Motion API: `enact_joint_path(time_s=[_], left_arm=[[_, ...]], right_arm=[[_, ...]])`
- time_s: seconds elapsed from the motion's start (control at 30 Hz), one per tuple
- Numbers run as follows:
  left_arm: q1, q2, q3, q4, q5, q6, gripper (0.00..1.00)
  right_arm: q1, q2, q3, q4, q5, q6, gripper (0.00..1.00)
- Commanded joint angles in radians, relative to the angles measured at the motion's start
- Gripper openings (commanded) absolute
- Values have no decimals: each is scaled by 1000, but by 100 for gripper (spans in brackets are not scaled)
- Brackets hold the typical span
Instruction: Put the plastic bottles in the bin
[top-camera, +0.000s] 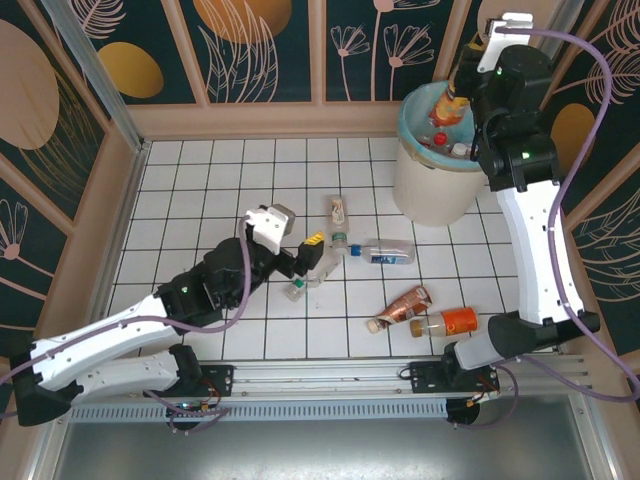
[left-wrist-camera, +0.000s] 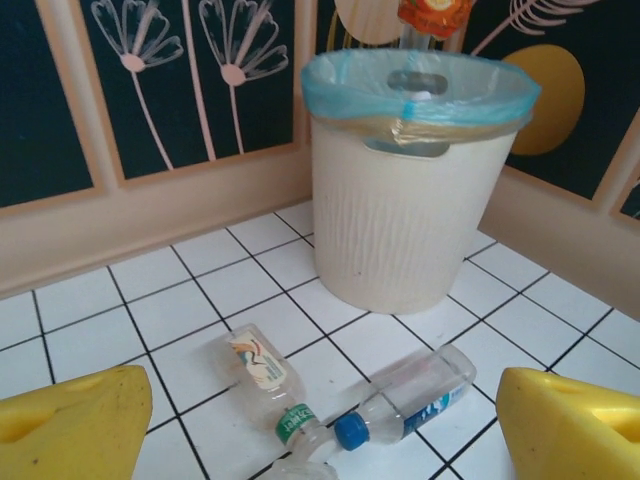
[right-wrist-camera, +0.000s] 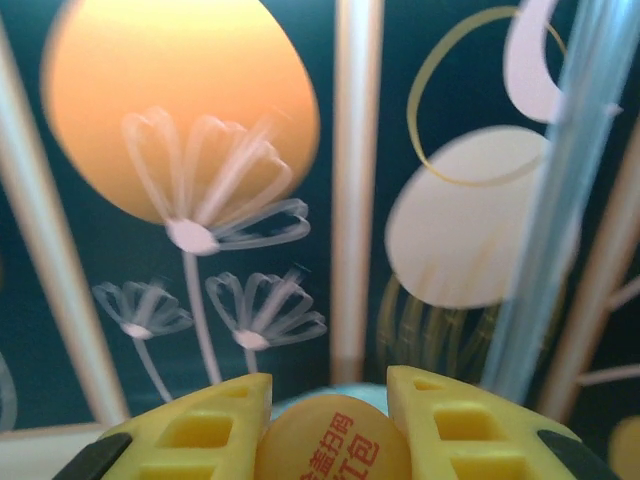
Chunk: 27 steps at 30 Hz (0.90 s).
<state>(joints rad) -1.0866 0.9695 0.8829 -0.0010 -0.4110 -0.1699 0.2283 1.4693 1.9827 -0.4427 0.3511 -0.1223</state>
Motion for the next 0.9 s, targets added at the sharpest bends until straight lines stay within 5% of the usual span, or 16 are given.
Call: enact_joint_path(time_s=[0.0,0.23,0.47,0.87], left_arm=[[3,37,51,15,38,-48,88],[3,70,26,33,41,-118,87],[3,96,46,22,7,-108,88],[3,130,83,-7,-4,-159,88]], right_arm=[[-64,0,-79,26,-3,-6,0],[-121,1,-313,162,-183,28,0],[-129,19,-465,197,-193,22,0],[-175,31,-452,135,-331,88,2]])
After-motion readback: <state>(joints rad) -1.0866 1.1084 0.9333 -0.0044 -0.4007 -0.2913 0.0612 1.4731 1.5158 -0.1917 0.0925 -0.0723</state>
